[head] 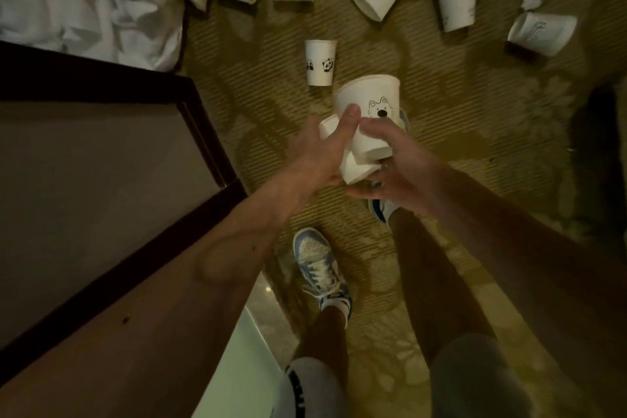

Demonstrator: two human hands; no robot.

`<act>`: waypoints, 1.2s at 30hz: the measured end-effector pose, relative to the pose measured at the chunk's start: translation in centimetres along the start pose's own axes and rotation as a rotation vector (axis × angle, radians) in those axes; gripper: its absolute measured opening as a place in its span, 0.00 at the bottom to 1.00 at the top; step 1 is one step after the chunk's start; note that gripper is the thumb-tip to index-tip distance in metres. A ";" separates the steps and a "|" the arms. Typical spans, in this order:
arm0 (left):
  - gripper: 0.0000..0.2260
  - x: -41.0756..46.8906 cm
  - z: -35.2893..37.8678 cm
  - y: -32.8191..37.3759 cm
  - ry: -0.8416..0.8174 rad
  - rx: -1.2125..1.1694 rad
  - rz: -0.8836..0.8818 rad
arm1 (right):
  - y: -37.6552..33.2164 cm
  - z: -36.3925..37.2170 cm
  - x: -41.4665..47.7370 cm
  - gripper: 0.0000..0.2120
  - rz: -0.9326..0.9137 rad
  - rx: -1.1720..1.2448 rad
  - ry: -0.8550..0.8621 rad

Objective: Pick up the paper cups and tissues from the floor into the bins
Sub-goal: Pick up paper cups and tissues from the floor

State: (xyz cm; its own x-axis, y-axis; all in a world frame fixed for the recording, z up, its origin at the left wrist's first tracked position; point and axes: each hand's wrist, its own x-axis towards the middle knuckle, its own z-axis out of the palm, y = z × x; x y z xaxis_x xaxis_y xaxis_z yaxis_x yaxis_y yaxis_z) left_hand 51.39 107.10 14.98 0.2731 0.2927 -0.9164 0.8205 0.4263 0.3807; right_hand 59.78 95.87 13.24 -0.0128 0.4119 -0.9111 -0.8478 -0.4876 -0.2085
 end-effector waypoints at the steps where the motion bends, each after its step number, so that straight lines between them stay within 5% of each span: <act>1: 0.26 1.1 0.2 0.4 0.001 0.047 0.000 | -0.8 -0.4 0.7 0.15 0.004 -0.009 0.015; 6: 0.29 6.8 0.7 2.3 -0.011 0.152 0.061 | -4.5 -2.0 4.5 0.12 0.024 -0.003 0.117; 17: 0.27 21.1 0.0 0.8 0.418 0.105 -0.049 | -7.0 -5.3 13.9 0.18 0.099 0.022 0.167; 21: 0.36 25.1 -0.8 -0.4 0.372 0.212 0.014 | -6.8 -7.6 16.1 0.14 0.080 0.034 0.148; 28: 0.30 27.6 0.4 -1.6 0.346 0.292 0.082 | -6.0 -9.2 17.4 0.12 0.104 -0.008 0.157; 32: 0.26 25.0 1.9 -0.6 0.367 -0.058 -0.070 | -6.3 -9.1 16.6 0.12 0.102 0.021 0.192; 36: 0.26 19.7 2.9 0.2 -0.044 -0.490 -0.220 | -6.5 -8.0 14.3 0.14 0.094 0.026 0.116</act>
State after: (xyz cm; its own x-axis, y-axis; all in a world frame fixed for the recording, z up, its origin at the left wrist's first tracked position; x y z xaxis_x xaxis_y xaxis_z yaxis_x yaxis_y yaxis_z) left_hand 58.38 110.42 -3.39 0.1500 0.1198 -0.9814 0.5335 0.8259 0.1823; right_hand 69.35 98.74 -1.32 -0.0329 0.2724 -0.9616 -0.8594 -0.4989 -0.1119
